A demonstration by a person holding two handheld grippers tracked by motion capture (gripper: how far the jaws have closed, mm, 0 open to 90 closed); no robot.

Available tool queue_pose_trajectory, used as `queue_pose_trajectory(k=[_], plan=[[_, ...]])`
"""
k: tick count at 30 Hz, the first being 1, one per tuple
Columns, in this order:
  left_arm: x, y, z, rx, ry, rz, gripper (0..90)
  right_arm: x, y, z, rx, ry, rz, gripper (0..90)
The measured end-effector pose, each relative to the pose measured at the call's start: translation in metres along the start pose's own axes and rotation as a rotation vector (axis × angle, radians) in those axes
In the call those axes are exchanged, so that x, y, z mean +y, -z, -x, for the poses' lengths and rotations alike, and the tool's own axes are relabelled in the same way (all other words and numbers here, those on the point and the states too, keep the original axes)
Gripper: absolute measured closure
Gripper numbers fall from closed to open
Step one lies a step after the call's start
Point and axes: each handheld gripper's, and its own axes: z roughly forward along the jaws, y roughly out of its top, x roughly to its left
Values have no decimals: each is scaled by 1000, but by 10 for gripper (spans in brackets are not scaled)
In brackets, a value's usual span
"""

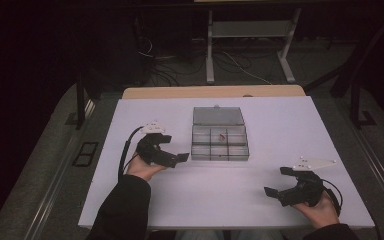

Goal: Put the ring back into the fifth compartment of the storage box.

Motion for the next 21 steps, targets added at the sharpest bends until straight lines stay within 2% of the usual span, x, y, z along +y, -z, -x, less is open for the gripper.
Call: queue_pose_trajectory(k=[11,21], plan=[[-24,16,3,11,27,22,0,0,1,1,-1,-2,4,5],[-48,21,8,12,55,27,0,-1,1,1,-4,-4,5,5]])
